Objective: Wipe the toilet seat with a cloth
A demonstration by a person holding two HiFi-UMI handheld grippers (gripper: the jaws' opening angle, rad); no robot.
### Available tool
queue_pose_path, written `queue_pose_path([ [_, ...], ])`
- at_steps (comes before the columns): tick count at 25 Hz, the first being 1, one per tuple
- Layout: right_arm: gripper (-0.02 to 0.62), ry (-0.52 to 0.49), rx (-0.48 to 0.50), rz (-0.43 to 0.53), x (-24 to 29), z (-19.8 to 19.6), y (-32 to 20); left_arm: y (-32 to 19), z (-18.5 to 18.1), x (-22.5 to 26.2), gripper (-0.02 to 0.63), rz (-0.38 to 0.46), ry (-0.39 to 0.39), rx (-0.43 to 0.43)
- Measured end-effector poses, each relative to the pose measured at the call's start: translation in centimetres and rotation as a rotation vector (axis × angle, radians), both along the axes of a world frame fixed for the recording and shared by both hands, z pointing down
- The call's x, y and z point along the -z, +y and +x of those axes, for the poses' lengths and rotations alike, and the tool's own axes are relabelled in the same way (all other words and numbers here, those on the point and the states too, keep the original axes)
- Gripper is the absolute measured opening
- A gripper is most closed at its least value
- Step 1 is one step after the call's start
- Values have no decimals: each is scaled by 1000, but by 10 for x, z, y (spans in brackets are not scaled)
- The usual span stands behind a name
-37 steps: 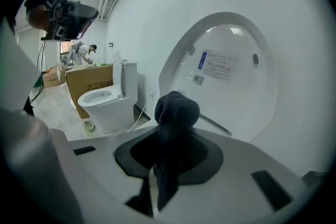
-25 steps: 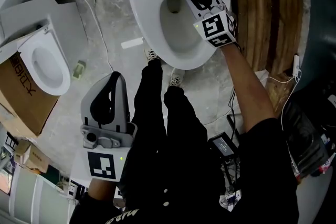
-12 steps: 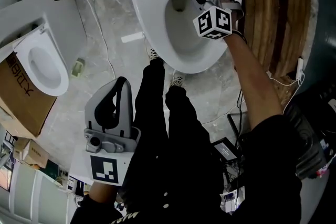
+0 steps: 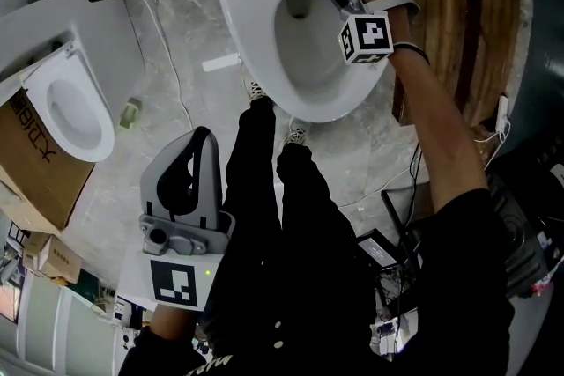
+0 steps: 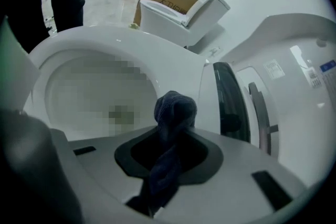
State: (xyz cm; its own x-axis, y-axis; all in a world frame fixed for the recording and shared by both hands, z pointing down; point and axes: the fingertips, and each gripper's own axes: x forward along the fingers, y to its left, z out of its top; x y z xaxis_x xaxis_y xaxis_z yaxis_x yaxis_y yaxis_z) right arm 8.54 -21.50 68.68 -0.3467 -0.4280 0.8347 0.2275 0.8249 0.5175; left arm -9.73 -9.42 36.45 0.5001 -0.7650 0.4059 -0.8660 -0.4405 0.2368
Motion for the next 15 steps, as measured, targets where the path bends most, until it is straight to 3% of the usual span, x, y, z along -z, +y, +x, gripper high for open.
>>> queue_pose_path([
  [7,86,95,91,-4,-2,23,0,1,1,2,9,1,-4,-9],
  [15,86,146,86,-18,0,53,-5,1,4,6,9,8,-4,-13],
])
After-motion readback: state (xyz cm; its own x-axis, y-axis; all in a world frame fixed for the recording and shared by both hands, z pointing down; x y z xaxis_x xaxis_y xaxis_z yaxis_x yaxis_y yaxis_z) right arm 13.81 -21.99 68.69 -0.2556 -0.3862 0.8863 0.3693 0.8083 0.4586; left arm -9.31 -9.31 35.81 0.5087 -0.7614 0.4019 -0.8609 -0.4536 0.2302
